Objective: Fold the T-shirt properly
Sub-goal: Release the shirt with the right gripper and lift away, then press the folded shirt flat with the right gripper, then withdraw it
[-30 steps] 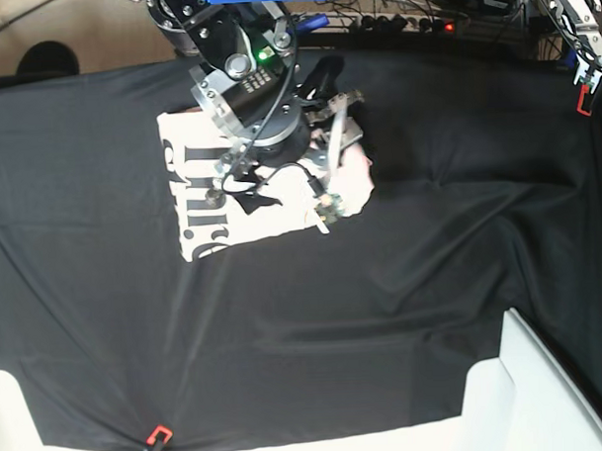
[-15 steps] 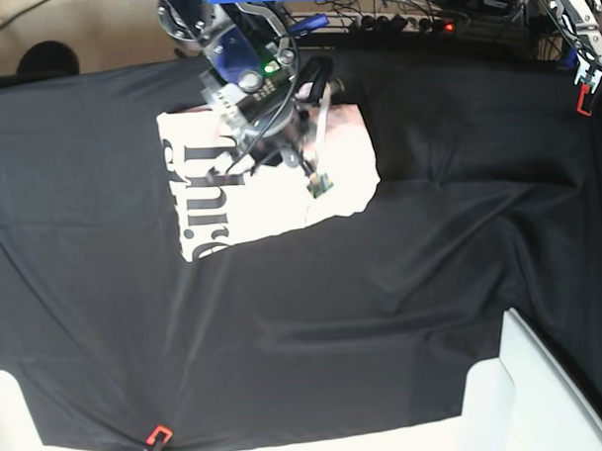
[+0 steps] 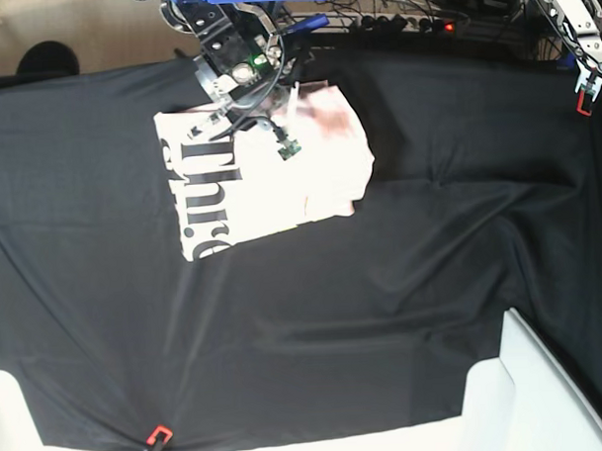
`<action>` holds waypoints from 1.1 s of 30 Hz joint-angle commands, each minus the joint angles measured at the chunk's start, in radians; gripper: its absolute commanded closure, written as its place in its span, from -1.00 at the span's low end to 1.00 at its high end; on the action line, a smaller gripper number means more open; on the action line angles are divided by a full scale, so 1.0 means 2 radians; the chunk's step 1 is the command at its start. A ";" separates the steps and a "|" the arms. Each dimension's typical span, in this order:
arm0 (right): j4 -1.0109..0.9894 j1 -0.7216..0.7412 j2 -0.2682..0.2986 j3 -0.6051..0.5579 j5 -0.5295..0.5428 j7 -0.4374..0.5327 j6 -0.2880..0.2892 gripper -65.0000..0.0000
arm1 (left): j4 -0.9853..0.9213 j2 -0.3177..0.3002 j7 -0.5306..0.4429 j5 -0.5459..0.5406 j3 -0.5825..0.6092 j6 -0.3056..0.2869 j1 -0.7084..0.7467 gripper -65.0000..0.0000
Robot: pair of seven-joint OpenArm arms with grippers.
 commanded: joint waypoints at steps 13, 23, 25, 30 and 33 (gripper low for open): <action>0.144 0.029 0.003 -0.082 -0.005 -0.049 0.002 0.84 | 0.007 -0.011 0.004 0.008 -0.003 0.002 0.001 0.81; 0.011 0.048 0.008 -0.099 0.084 -0.013 0.002 0.84 | 0.007 -0.011 0.004 0.008 -0.003 0.002 0.001 0.81; -0.001 0.050 0.018 -0.088 0.118 -0.009 0.001 0.84 | 0.007 -0.011 0.004 0.008 -0.003 0.002 0.001 0.81; -0.001 0.039 0.044 -0.066 0.143 -0.001 -0.001 0.84 | 0.007 -0.011 0.004 0.008 -0.003 0.002 0.001 0.81; 0.018 0.035 0.044 -0.058 0.143 -0.004 -0.001 0.84 | 0.007 -0.011 0.004 0.008 -0.003 0.002 0.001 0.81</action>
